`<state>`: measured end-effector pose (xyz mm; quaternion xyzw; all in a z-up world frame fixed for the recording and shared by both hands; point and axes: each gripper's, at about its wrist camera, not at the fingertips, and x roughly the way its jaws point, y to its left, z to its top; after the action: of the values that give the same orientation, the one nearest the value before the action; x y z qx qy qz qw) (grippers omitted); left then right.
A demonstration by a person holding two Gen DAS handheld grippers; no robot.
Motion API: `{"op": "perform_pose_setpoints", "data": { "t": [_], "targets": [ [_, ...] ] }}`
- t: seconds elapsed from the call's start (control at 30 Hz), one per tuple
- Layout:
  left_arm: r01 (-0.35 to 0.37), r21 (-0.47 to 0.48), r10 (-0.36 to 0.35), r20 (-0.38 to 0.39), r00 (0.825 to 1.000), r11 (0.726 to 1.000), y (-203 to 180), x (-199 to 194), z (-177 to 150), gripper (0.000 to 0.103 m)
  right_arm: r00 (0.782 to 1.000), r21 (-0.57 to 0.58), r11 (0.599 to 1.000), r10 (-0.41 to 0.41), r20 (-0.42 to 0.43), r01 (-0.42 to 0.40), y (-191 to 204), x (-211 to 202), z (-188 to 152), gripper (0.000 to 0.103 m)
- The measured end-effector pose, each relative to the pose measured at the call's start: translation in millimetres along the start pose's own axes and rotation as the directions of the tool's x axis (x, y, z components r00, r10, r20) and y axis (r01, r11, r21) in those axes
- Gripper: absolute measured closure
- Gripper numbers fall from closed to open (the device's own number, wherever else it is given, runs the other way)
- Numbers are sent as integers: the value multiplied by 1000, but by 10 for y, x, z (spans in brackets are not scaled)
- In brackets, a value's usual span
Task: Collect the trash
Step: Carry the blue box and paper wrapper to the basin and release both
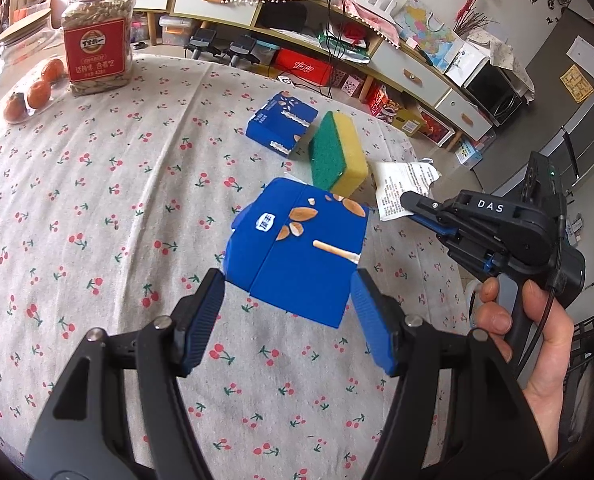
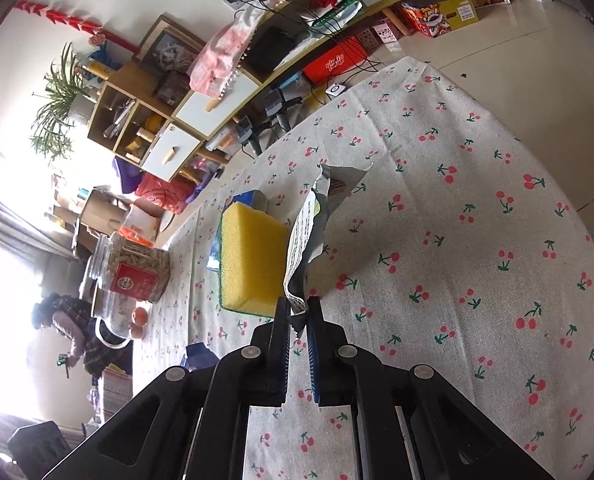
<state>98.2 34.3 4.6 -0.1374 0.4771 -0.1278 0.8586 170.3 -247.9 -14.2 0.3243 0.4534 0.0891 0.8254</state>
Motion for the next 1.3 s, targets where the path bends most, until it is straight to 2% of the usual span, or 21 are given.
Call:
{"op": "perform_pose_setpoints", "data": {
  "t": [0.3,0.4,0.6,0.73,0.97,1.03,1.1,1.2,1.3],
  "targets": [
    [22,14,-22,5,1000,1000,-83,-74,-44,37,1000,-4,1000,4,20,-4,10,-269,-5,95],
    [30,23,-30,9,1000,999,-132,-102,-66,37,1000,-17,1000,-22,14,23,-14,-346,-11,95],
    [63,81,-62,-9,998,995,-387,-78,-226,37,999,-24,999,-43,31,44,-85,-591,-60,95],
    [92,89,-91,-13,996,992,-503,-84,-270,37,998,-25,999,-36,49,37,-135,-841,-87,95],
    [145,105,-143,-31,989,984,-763,-63,-358,37,994,-66,995,-70,89,76,-300,-1450,-83,95],
    [156,115,-153,-36,988,981,-866,-41,-391,37,984,-134,981,-119,134,137,-299,-1696,-57,94],
    [170,123,-166,-43,985,978,-967,-24,-424,37,961,-193,958,-171,217,214,-283,-1958,-47,94],
    [187,140,-181,-54,982,972,-1126,17,-460,37,947,-203,951,-175,269,233,-377,-2247,-14,94],
    [195,161,-187,-64,980,967,-1307,73,-504,37,919,-180,929,-262,296,323,-562,-2398,15,94]
  ]
}}
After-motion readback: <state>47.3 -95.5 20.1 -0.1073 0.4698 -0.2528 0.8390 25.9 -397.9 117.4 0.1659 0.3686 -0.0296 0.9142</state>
